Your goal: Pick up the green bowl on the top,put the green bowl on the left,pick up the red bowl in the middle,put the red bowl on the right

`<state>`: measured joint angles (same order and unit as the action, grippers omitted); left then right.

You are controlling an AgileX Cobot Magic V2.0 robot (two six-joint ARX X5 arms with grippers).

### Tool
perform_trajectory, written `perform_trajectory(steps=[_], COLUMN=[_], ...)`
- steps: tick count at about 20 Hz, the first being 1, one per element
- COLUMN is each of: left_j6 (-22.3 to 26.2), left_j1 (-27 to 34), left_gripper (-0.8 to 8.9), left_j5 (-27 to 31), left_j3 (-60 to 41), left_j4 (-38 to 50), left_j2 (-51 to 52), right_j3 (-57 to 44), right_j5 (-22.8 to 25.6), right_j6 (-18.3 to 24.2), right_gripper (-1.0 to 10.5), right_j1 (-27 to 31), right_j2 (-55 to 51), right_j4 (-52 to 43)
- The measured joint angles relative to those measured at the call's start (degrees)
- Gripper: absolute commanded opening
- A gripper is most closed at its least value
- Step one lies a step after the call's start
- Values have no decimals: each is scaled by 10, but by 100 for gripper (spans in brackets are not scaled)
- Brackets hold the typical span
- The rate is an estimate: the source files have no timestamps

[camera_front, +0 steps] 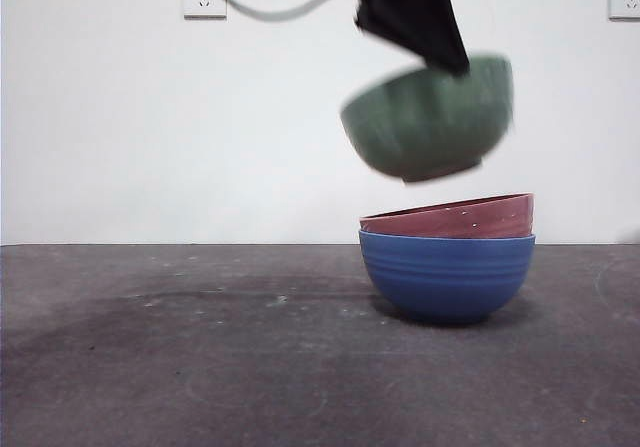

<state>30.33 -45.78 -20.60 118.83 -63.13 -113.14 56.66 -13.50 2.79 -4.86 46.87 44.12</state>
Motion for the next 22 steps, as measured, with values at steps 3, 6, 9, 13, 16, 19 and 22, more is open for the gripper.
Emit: perform_trajectory(steps=[3, 6, 9, 13, 16, 19, 22], left_j6=[-31, -82, -134, -173, -191, -205, -210], left_j1=[5, 22, 57, 92, 103, 114, 119], left_gripper=[-8, -8, -8, -9, -9, -9, -9], left_j5=[42, 153, 233, 237, 234, 235, 234], left_j3=[71, 74, 48, -128, -284, -405, -505], left_j4=[-105, -136, -136, -91, 12, 100, 213], left_j2=[12, 67, 124, 197, 256, 291, 285], right_j3=[0, 0, 0, 0, 0, 0, 0], right_j5=[0, 0, 0, 0, 0, 0, 0], right_j6=[0, 0, 0, 0, 0, 0, 0], right_gripper=[219, 218, 218, 218, 218, 218, 218], right_j1=[0, 0, 0, 0, 0, 0, 0], right_j2=[0, 0, 0, 0, 0, 0, 0], right_j4=[0, 0, 0, 0, 0, 0, 0])
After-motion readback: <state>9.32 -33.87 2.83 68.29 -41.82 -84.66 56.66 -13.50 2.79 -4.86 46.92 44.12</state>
